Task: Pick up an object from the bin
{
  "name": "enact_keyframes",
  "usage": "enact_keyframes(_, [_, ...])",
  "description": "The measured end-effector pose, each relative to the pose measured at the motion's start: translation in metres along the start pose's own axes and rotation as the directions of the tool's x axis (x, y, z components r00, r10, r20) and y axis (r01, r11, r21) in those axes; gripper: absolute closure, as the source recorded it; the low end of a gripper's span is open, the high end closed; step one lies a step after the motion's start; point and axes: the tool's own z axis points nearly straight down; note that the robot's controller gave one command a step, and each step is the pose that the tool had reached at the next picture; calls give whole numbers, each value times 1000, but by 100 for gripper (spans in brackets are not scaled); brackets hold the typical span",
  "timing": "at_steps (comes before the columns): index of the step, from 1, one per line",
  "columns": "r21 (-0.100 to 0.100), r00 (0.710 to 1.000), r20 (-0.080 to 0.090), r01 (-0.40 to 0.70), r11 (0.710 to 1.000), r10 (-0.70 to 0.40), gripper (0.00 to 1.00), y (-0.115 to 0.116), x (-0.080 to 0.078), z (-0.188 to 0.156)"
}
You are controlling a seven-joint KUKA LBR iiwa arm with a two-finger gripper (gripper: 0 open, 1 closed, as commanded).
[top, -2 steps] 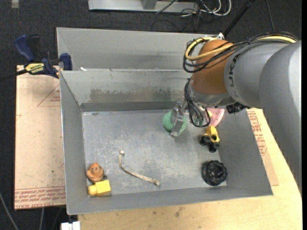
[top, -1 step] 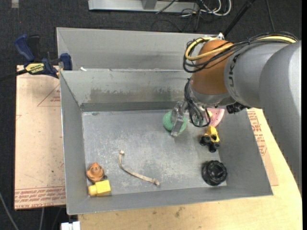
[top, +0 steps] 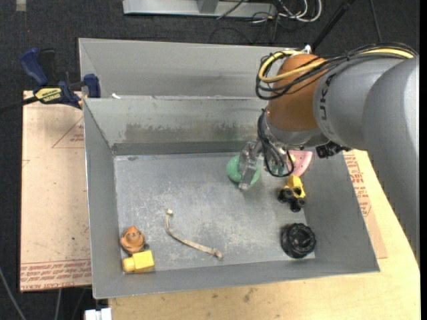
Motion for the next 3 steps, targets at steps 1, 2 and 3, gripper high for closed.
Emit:
enact_keyframes(1, [2,1000,-10,1,1000,-1,100,0,2,-19])
enact_keyframes(2, [1,1000,-6,1,1000,-1,100,0,0,-37])
enact_keyframes(3, [2,1000,-10,1,1000,-1,100,0,1,-53])
